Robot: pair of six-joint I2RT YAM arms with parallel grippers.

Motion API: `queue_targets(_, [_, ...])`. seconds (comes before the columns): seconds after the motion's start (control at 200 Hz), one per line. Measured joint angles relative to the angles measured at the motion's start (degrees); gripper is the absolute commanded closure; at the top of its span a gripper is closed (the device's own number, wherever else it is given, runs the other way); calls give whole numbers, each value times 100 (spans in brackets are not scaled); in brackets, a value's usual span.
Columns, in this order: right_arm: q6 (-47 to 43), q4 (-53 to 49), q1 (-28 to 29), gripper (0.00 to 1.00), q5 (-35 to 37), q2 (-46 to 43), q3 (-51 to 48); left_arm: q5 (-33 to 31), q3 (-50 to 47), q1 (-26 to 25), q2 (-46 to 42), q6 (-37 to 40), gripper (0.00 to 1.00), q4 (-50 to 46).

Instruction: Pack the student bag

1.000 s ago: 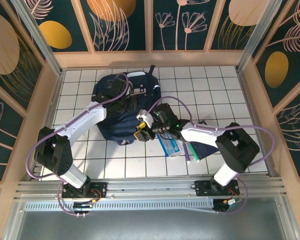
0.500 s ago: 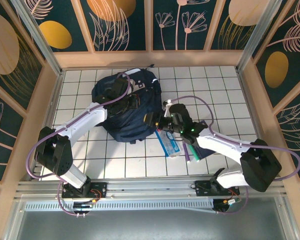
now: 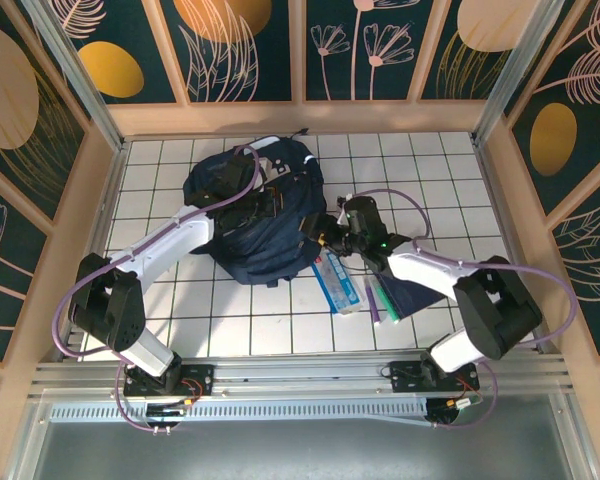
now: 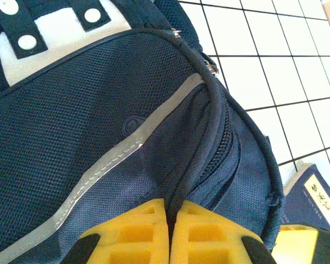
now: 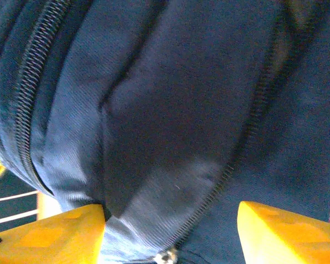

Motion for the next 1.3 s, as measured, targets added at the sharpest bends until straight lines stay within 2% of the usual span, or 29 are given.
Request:
queue_targets(0.085, [232, 446, 2, 38, -170, 212, 15, 87, -87, 17, -26, -52, 100, 118])
queue_targets(0.145, [391, 741, 2, 44, -286, 367, 20, 140, -122, 26, -26, -61, 100, 162])
queue_targets(0.285, [776, 1283, 2, 80, -483, 557, 22, 282, -127, 114, -26, -28, 100, 205])
queue_targets(0.395, [962, 1604, 2, 98, -546, 557, 44, 487, -116, 330, 0, 35, 100, 289])
queue_targets(0.435, [986, 1672, 2, 100, -551, 557, 48, 562, -68, 426, 48, 85, 83, 289])
queue_targets(0.505, [1021, 1738, 11, 100, -538, 597, 114, 619, 120, 555, 199, 208, 38, 249])
queue_targets(0.54, [1027, 1753, 15, 100, -509, 654, 177, 619, 251, 608, 271, 249, 25, 153])
queue_targets(0.575, [1027, 1755, 20, 100, -492, 713, 254, 627, 378, 662, 308, 278, 19, 48])
queue_targets(0.646, [1058, 1749, 74, 100, -439, 852, 413, 616, 560, 754, 236, 232, 22, -151])
queue_targets(0.736, [1113, 1661, 179, 100, -326, 997, 560, 638, 511, 833, -212, 44, 35, -407])
queue_targets(0.771, [1137, 1622, 223, 100, -291, 1045, 603, 684, 389, 835, -487, -70, 37, -498])
queue_targets(0.871, [1161, 1504, 317, 100, -247, 1176, 787, 1069, -435, 772, -1587, -601, 42, -573])
queue_targets(0.961, [1174, 1390, 365, 100, -243, 1259, 975, 1349, -1228, 363, -2280, -1095, 42, -610])
queue_targets(1.091, [1196, 1331, 407, 100, -162, 1272, 1064, 1578, -1836, -407, -2243, -1591, 44, -616])
queue_targets(1.301, [1263, 1241, 518, 100, -52, 1272, 1073, 1427, -1971, -463, -1921, -1808, 47, -544])
